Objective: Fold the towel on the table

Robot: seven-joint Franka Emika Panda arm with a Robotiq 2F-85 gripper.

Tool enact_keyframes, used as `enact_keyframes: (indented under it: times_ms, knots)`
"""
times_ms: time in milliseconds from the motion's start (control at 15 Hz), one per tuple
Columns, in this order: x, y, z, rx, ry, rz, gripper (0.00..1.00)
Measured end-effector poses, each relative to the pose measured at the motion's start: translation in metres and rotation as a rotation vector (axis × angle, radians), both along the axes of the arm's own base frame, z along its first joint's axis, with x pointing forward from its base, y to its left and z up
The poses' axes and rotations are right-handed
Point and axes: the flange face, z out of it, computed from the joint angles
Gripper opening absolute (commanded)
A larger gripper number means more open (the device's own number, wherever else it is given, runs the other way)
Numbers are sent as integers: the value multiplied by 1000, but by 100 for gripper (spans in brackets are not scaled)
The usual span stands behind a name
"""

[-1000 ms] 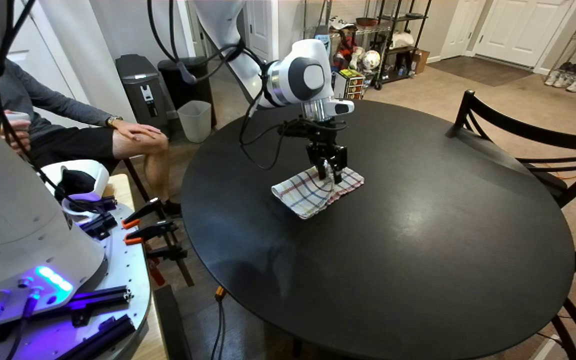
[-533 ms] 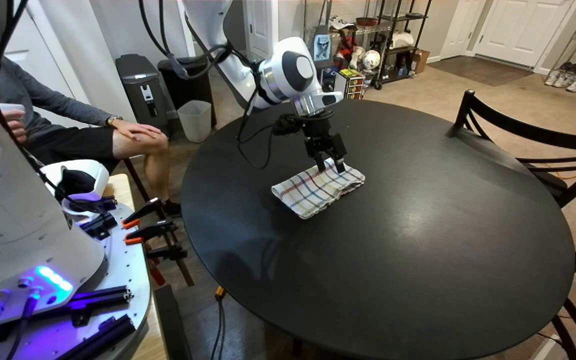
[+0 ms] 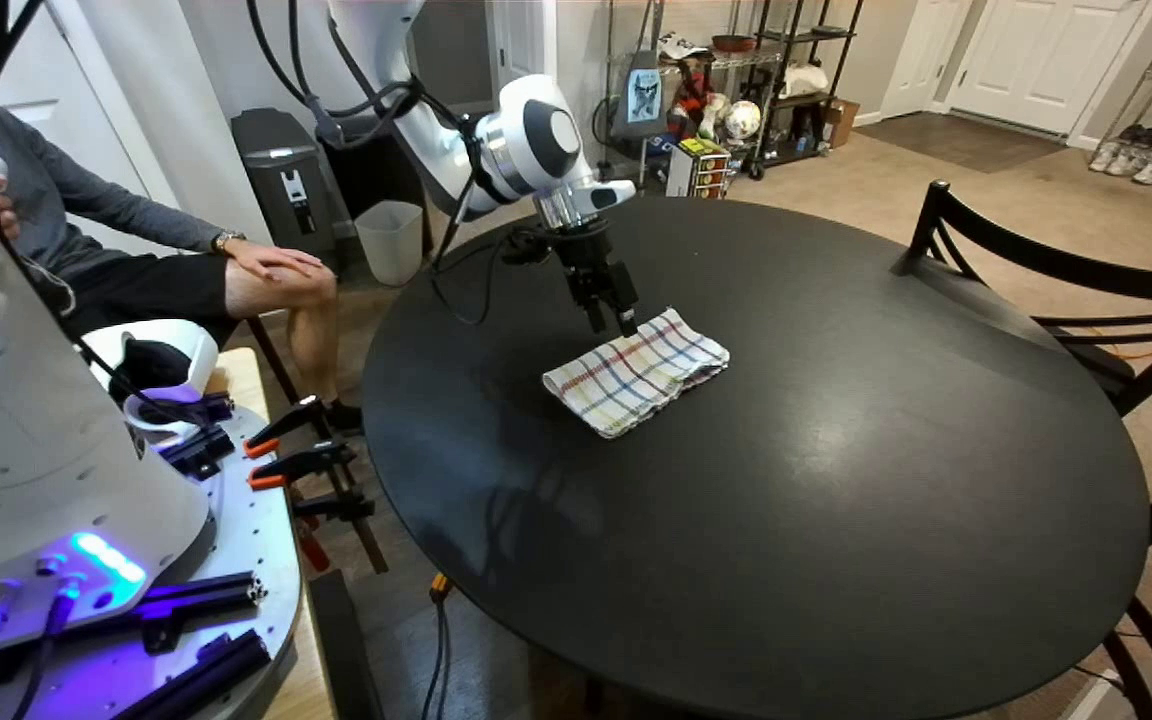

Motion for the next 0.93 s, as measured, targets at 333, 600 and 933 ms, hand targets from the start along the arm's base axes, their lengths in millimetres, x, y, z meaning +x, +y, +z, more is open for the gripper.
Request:
enact_keyframes:
  times_ms: [333,600,933]
  knots:
    - [-24,31,29,45,-32,24,100]
    - [-41,47,58,68,-70,46,100]
    - [-45,36,87,85,-114,26,100]
